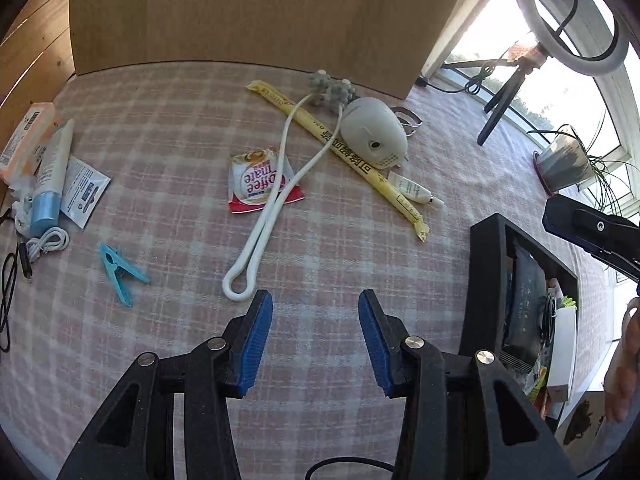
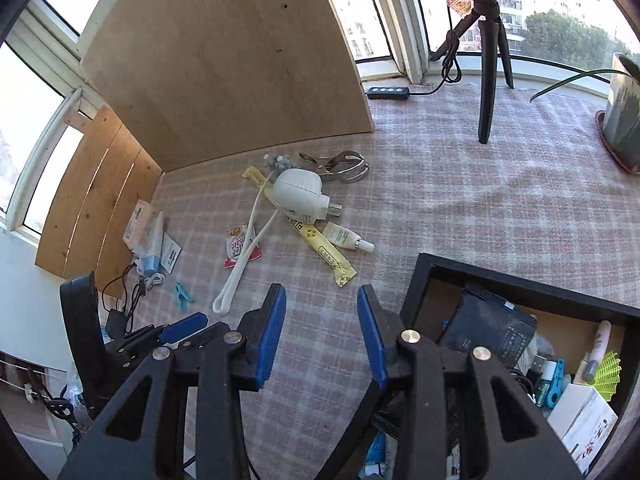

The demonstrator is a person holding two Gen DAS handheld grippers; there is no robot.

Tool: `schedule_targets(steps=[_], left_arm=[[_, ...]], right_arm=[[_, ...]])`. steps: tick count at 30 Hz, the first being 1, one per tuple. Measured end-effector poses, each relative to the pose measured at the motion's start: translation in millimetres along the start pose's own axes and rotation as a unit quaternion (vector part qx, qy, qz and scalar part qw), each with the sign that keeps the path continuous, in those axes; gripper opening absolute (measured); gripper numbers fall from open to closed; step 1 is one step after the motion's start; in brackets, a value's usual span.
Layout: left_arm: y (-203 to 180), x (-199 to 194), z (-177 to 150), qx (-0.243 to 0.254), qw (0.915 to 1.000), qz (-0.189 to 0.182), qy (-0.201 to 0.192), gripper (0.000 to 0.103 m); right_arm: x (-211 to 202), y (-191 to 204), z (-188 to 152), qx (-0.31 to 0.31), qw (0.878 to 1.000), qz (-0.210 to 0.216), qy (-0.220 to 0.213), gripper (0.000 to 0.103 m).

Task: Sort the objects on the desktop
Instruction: 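Move both open tools back over the remaining items on the table, then grasp the white cord with grey bead ends with both tools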

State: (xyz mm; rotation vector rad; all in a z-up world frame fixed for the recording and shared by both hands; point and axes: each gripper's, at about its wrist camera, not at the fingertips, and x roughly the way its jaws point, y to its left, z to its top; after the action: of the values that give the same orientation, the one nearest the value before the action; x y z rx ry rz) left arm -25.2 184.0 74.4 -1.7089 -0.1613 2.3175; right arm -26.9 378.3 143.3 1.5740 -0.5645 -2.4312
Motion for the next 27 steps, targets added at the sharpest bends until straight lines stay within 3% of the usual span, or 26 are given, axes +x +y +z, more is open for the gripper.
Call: schedule_targets(steps=[4,9,12,21,27], left_arm=[[22.4,10.9,6.2,-0.013,0.9998,0.013,0.008,0.041],[29.6,25.8,10.1,-0.006,0.9996,0.020,0.017,0.041],[30.6,35.8,11.9,-0.005,0.9995,0.016,0.025,0.040],[28.6,52.9,16.9,0.003,0.9993,0.024,0.027,0.022],[19.9,58.5,13.9,0.029,0.9989,0.030,0.020,0.019]], right_arm=[[45.4,27.8,18.7,-0.018,0.999,0.007,0.026,0.037],[103.4,43.0,37.8,0.012,0.997,0.023,0.074,0.035],[126.5,52.6,45.4,0.015,0.997,0.011,0.079,0.033],[170.2,59.8,60.3,0.027,0.995,-0.035,0.088,0.026],[184.8,53.5,66.0,0.038,0.994,-0.054,0.091,0.025]])
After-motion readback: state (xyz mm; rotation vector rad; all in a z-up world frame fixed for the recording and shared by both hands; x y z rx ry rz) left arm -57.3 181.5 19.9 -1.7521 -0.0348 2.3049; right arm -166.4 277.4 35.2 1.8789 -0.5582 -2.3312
